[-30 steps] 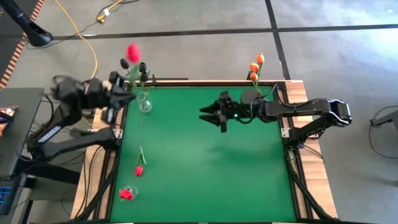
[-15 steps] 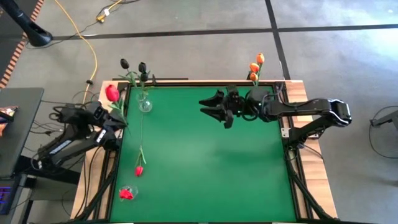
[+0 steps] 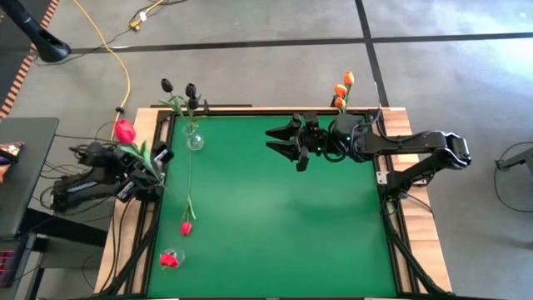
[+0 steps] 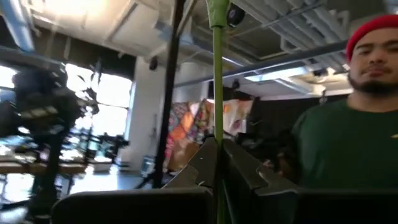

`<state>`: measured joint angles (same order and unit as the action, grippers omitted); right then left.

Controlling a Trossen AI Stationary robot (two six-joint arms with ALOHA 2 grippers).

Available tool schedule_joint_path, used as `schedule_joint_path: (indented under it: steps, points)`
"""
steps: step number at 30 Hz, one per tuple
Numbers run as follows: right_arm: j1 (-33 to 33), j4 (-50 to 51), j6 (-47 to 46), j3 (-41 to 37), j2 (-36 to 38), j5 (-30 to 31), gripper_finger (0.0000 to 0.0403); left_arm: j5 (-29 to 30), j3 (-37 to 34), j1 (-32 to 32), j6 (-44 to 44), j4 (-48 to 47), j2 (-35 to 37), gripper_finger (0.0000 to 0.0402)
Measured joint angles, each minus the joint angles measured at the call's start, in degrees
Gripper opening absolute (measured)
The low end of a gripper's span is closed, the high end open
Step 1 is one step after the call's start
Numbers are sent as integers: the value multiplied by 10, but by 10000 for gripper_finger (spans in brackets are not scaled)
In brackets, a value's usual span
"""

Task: Sort flowers into vase by color
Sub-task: Put the top red flower into the bottom left transparent vase

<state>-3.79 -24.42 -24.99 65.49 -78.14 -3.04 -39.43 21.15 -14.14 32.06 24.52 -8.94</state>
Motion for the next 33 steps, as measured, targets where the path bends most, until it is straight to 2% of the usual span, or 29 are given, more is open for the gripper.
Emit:
schedule_joint_path:
  steps: [14, 24, 28, 33]
  points:
    - [-24, 0, -5, 0, 0, 2, 244, 162, 0, 308, -110, 23, -130, 0]
    - [-24, 0, -33, 0, 0, 2, 244, 259, 0, 467, -196, -14, -131, 0]
    - [-24, 0, -50, 0, 0, 2, 244, 290, -11, 523, -205, -28, -131, 0]
    - [-14, 0, -52, 0, 0, 29, 244, 339, -67, 587, -192, 43, -132, 0]
